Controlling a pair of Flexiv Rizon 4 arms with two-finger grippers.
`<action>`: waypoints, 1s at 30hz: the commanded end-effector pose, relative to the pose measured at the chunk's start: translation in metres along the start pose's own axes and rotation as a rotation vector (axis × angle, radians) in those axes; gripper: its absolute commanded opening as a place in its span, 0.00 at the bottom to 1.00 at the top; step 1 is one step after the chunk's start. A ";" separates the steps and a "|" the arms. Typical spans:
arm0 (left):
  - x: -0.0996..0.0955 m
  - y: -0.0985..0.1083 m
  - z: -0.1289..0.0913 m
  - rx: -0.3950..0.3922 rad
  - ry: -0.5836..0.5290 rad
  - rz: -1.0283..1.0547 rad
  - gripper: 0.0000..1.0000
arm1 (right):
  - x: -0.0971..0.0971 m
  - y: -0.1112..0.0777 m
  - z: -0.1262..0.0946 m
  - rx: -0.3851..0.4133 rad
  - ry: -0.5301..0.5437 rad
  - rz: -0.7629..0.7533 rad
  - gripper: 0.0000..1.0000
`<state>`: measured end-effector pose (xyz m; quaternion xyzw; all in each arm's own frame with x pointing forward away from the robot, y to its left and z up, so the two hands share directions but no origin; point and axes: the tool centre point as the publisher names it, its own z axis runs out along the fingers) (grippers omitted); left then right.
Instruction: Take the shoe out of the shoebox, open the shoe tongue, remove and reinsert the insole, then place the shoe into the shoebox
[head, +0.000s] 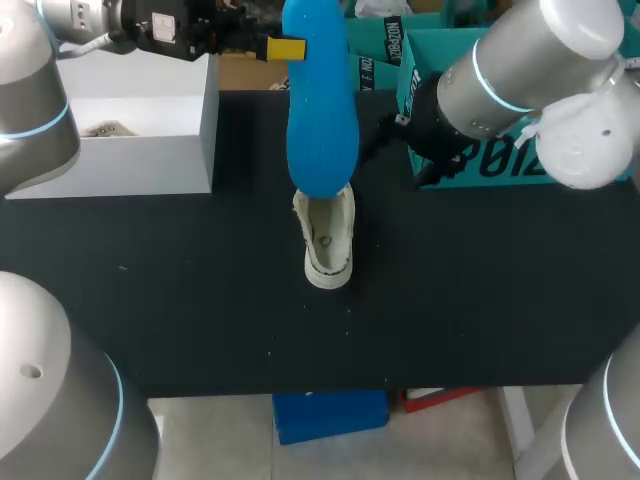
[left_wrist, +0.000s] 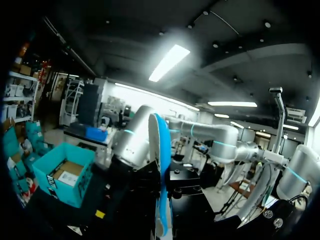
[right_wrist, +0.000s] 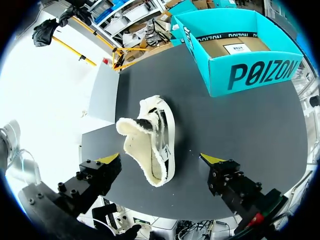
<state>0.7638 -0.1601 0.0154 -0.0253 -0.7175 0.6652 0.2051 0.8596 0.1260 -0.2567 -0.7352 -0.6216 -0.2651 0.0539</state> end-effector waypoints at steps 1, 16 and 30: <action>0.000 0.001 0.001 0.001 -0.003 0.002 0.00 | -0.003 -0.001 0.001 -0.001 0.084 -0.001 1.00; 0.017 0.014 0.004 -0.140 -0.116 0.592 0.00 | 0.003 0.009 -0.020 0.020 0.259 0.061 1.00; 0.026 0.052 -0.008 -0.274 -0.263 1.117 0.00 | 0.005 0.008 -0.025 0.055 0.561 0.230 1.00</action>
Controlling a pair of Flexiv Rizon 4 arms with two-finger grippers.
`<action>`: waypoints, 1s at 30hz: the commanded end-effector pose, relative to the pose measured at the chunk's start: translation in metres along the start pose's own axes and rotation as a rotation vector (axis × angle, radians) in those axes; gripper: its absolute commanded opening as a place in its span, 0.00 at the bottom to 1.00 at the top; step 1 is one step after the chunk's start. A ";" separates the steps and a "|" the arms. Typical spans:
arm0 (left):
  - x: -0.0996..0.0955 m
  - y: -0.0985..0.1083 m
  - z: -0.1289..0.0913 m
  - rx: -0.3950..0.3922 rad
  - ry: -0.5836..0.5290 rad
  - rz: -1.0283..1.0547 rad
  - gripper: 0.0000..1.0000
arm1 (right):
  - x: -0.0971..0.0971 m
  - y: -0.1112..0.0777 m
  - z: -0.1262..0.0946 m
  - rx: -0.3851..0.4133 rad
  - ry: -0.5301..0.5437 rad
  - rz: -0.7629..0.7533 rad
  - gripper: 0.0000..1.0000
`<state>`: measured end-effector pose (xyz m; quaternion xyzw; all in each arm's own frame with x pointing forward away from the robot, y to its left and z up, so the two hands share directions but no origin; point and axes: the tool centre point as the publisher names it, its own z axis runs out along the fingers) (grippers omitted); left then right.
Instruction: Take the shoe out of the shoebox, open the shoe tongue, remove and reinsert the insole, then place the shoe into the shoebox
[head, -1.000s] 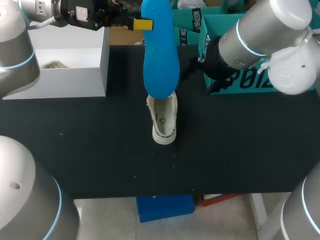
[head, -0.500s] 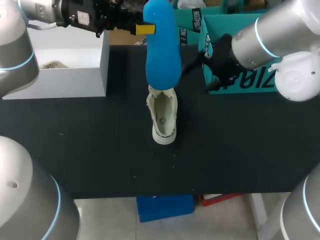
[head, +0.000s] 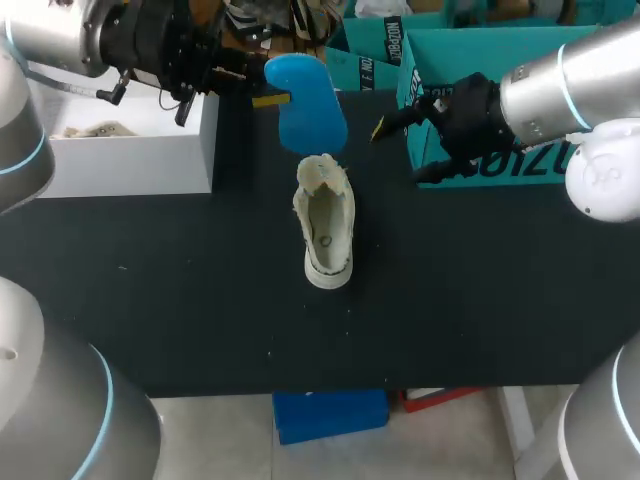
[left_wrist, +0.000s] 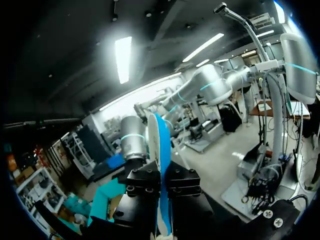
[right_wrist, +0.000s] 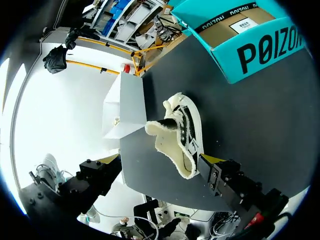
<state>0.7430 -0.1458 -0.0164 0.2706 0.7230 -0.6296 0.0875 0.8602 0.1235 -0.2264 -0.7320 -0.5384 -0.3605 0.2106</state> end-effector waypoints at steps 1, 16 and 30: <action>0.020 0.008 -0.002 -0.146 -0.153 0.381 0.00 | -0.007 0.001 -0.001 0.000 0.226 0.038 1.00; 0.043 0.040 -0.001 -0.178 -0.187 0.504 0.00 | 0.005 0.013 0.002 -0.056 0.501 0.063 1.00; 0.043 0.040 -0.001 -0.178 -0.187 0.504 0.00 | 0.005 0.013 0.002 -0.056 0.501 0.063 1.00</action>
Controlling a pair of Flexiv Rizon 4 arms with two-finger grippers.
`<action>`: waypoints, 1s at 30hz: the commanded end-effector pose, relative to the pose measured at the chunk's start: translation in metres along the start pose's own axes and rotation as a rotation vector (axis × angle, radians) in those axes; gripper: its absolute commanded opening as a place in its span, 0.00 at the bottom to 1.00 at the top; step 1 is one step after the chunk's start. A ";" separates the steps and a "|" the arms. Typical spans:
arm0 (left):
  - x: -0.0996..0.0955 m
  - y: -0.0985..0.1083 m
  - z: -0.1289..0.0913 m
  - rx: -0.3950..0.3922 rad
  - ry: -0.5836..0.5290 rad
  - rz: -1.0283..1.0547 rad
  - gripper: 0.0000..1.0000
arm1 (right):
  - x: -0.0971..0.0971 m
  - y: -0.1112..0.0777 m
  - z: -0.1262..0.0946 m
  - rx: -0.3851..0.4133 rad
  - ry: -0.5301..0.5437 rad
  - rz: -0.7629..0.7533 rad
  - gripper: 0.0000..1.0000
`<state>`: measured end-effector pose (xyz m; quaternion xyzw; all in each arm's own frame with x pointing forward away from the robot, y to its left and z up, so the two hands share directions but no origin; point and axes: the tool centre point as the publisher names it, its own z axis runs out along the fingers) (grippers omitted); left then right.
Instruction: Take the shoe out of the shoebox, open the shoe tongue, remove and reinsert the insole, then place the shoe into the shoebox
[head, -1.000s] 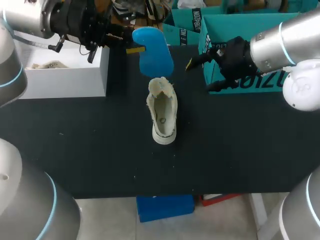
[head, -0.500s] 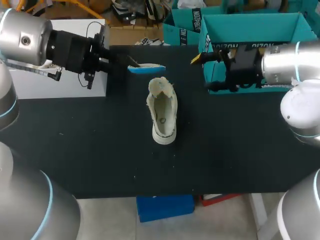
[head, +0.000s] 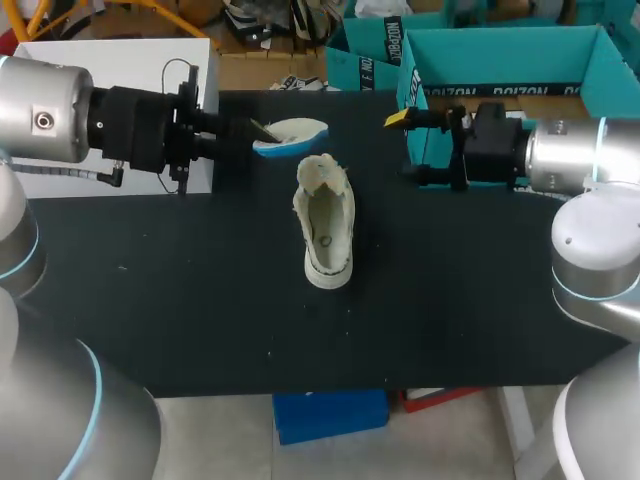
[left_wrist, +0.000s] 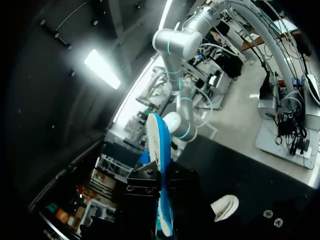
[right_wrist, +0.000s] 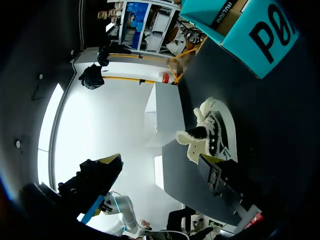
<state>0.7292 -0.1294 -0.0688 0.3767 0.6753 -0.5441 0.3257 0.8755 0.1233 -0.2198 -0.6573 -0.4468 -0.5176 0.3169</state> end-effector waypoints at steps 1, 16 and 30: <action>0.003 -0.001 0.001 -0.004 -0.012 0.003 0.00 | -0.003 -0.002 0.001 -0.005 0.061 -0.002 1.00; 0.128 -0.011 0.001 0.013 -0.141 0.324 0.00 | -0.003 -0.002 0.001 -0.005 0.061 -0.002 1.00; 0.210 0.043 -0.007 -0.082 -0.197 0.665 0.00 | -0.003 -0.002 0.001 -0.005 0.061 -0.002 1.00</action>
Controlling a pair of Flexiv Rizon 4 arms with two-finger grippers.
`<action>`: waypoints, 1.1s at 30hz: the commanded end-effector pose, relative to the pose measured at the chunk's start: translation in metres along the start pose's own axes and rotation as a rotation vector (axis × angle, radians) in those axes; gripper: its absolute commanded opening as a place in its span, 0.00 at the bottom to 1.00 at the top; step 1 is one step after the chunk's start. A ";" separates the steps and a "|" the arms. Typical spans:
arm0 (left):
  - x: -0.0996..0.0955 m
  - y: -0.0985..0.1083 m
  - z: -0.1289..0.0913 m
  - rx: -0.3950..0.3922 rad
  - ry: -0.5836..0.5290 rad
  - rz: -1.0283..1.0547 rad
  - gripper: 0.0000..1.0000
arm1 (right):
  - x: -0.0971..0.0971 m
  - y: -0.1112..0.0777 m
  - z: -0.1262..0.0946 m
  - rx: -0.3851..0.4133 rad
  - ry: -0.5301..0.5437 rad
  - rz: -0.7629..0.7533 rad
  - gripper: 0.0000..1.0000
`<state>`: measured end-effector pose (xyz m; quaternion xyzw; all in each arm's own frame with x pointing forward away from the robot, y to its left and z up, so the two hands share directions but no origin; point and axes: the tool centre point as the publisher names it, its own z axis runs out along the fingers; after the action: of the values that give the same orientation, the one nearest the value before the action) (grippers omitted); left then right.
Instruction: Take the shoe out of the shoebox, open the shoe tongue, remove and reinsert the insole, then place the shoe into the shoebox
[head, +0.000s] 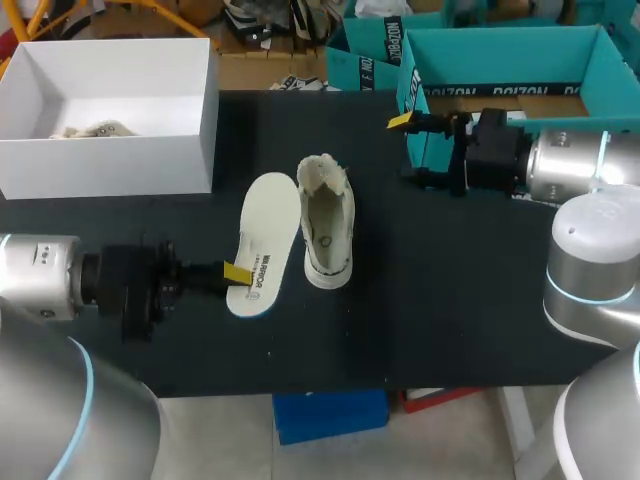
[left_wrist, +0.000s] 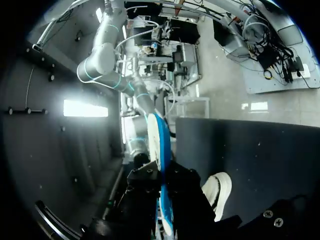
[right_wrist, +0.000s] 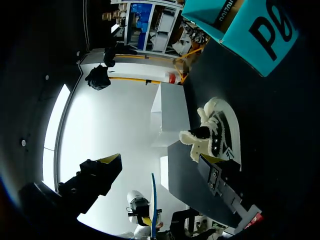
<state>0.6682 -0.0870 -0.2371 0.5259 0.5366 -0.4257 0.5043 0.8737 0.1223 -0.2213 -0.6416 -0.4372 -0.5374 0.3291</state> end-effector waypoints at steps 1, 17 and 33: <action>0.034 -0.008 0.002 -0.070 -0.108 0.073 0.00 | -0.001 0.000 0.002 -0.003 0.002 0.000 1.00; 0.063 0.052 0.035 -0.167 -0.117 0.152 0.00 | -0.001 0.000 0.002 -0.003 0.002 0.000 1.00; 0.057 0.081 0.048 -0.172 -0.102 0.084 0.00 | -0.001 0.000 0.002 -0.003 0.002 0.000 1.00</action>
<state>0.7580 -0.1193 -0.2944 0.4798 0.5187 -0.3802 0.5969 0.8735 0.1218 -0.2212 -0.6410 -0.4373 -0.5380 0.3294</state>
